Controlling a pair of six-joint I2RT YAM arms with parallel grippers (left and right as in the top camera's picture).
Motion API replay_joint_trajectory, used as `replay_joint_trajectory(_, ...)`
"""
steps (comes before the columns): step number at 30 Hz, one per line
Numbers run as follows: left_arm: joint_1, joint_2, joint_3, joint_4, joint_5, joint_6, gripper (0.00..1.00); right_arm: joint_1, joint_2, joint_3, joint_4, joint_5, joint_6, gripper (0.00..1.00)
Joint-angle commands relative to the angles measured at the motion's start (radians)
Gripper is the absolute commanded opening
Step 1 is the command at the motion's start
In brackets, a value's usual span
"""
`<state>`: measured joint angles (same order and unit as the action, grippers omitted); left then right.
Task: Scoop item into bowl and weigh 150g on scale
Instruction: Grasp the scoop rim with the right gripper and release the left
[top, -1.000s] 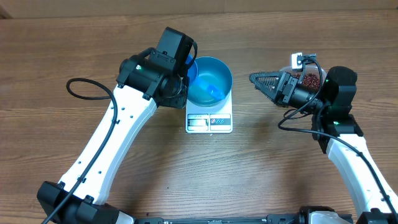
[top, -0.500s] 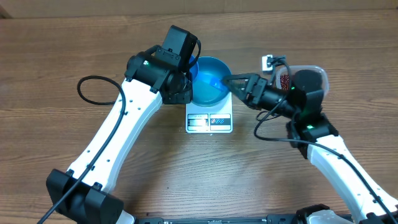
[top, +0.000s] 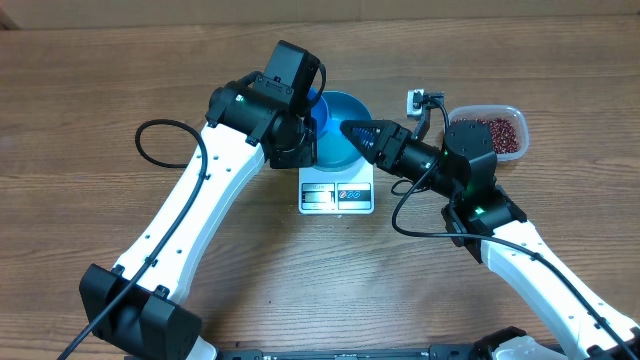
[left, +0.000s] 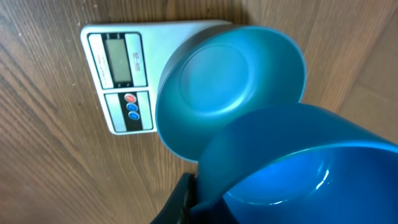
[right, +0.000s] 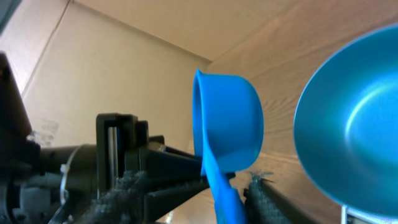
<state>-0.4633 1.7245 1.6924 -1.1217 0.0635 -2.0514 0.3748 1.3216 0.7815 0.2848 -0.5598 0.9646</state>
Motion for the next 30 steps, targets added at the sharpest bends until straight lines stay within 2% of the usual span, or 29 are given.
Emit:
replay_joint_trajectory(1,-0.011,0.009,0.01,0.0,0.031,-0.013,0.04,0.006,-0.001,0.024,0.006,0.036,0.005,0.38)
replay_joint_trajectory(5,-0.031,0.009,0.01,0.006,0.031,-0.015,0.04,0.006,-0.001,0.024,0.006,0.038,0.005,0.36)
replay_joint_trajectory(10,-0.042,0.009,0.01,0.02,0.031,-0.017,0.04,0.006,-0.001,0.024,0.006,0.045,0.005,0.28)
replay_joint_trajectory(12,-0.044,0.009,0.01,0.023,0.031,-0.018,0.04,0.006,-0.001,0.024,0.006,0.045,0.005,0.22)
replay_joint_trajectory(20,-0.044,0.009,0.01,0.027,0.031,-0.021,0.04,0.006,-0.001,0.024,0.006,0.047,0.005,0.14)
replay_joint_trajectory(22,-0.046,0.009,0.01,0.028,0.031,-0.022,0.04,0.006,-0.001,0.024,0.006,0.047,0.005,0.09)
replay_joint_trajectory(27,-0.047,0.009,0.01,0.035,0.031,-0.022,0.04,0.006,-0.001,0.024,0.005,0.047,0.005,0.04)
replay_joint_trajectory(30,-0.047,0.009,0.01,0.035,0.031,-0.022,0.04,0.006,-0.001,0.024,0.004,0.047,0.004,0.04)
